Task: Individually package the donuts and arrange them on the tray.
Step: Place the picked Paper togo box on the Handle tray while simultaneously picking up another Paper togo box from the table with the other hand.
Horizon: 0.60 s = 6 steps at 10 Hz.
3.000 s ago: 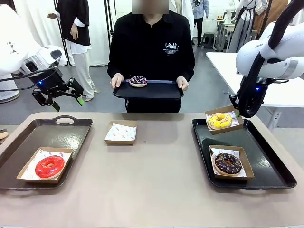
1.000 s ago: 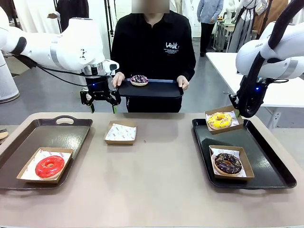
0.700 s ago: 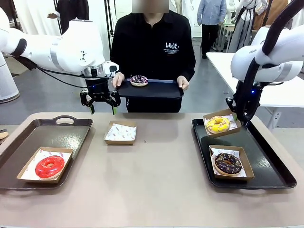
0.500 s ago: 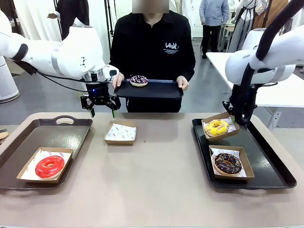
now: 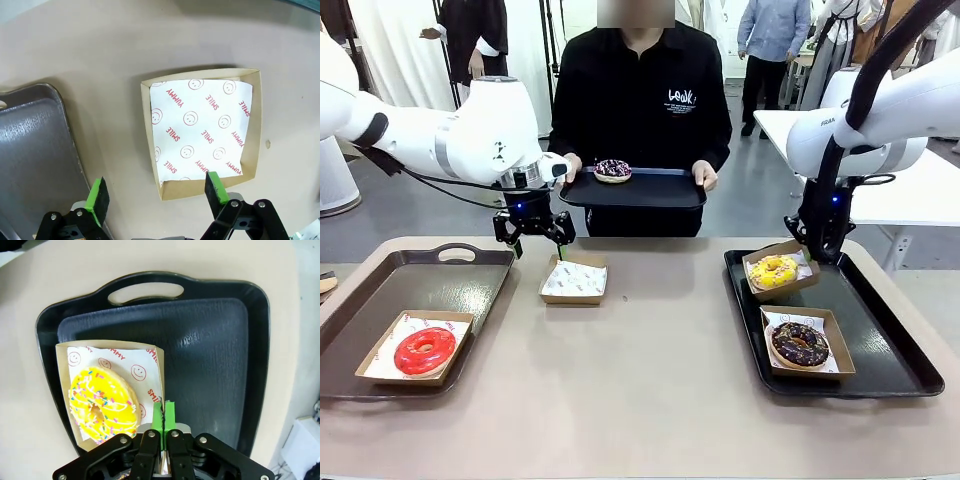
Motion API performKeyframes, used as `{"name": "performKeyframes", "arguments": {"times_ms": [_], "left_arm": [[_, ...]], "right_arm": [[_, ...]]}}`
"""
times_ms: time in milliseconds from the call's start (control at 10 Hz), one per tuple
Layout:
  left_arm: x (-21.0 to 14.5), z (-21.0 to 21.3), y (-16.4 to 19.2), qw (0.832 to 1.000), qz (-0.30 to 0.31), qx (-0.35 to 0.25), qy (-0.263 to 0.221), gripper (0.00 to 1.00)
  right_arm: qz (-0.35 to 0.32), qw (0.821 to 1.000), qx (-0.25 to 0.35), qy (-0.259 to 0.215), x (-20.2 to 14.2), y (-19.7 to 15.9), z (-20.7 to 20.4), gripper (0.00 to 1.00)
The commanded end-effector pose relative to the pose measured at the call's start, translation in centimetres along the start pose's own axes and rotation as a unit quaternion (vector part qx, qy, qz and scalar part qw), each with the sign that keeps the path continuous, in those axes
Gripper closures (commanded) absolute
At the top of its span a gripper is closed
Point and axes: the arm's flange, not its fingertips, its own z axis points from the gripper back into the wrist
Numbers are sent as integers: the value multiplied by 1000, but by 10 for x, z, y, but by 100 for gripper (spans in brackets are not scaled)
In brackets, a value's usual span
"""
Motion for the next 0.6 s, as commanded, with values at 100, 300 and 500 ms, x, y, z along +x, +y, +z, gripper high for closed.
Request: {"name": "performKeyframes", "arguments": {"times_ms": [100, 300, 500], "left_arm": [[9, -14, 4, 1000, -2, -9, 5, 0], [14, -22, 6, 1000, 4, -10, 15, 0], [18, -26, 8, 1000, 8, -14, 20, 0]], "right_arm": [[-10, 1000, 0, 5, 16, 2, -8, 99], [-13, 1000, 3, 8, 21, 2, -14, 99], [-17, 1000, 4, 8, 25, 3, -18, 99]]}}
